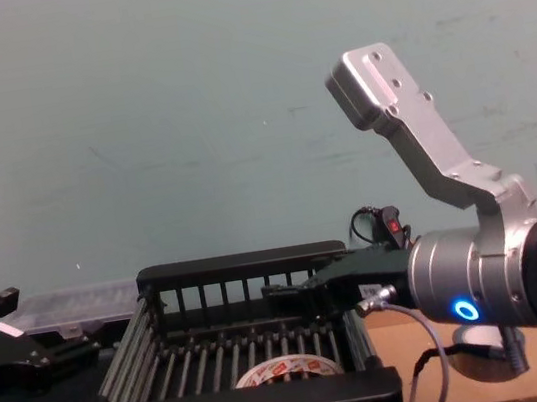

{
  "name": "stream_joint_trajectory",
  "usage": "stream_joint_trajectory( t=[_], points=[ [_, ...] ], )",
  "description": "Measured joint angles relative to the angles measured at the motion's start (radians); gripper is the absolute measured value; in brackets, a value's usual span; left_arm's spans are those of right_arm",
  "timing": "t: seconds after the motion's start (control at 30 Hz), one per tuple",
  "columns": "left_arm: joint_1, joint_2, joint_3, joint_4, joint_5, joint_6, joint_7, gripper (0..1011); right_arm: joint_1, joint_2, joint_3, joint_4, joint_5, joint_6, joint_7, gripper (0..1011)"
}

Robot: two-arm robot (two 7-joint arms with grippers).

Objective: Pick up the white tape and place it into the black box , Pick up the silver tape and place it into the brown box.

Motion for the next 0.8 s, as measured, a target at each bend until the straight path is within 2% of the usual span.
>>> stream_joint_trajectory(
  t=[0.07,0.1,0.2,0.27,0.4,0.63,0.8],
  points=[
    [0.0,0.0,0.0,0.0,0.0,0.0,0.0,1001,0.0,0.0,0.0,0.0,0.0,0.0,0.0,721],
    [0.0,0.0,0.0,0.0,0.0,0.0,0.0,1001,0.0,0.0,0.0,0.0,0.0,0.0,0.0,780],
    [0.0,0.0,0.0,0.0,0.0,0.0,0.0,1001,0.0,0.0,0.0,-0.001,0.001,0.0,0.0,835],
    [0.0,0.0,0.0,0.0,0.0,0.0,0.0,1001,0.0,0.0,0.0,-0.001,0.001,0.0,0.001,935],
    [0.0,0.0,0.0,0.0,0.0,0.0,0.0,1001,0.0,0.0,0.0,-0.001,0.001,0.0,0.001,996],
    [0.0,0.0,0.0,0.0,0.0,0.0,0.0,1001,-0.003,0.0,0.003,-0.004,0.001,-0.001,0.004,1002],
    [0.0,0.0,0.0,0.0,0.0,0.0,0.0,1001,-0.018,0.002,0.023,-0.032,0.002,-0.004,0.014,1002]
  ],
)
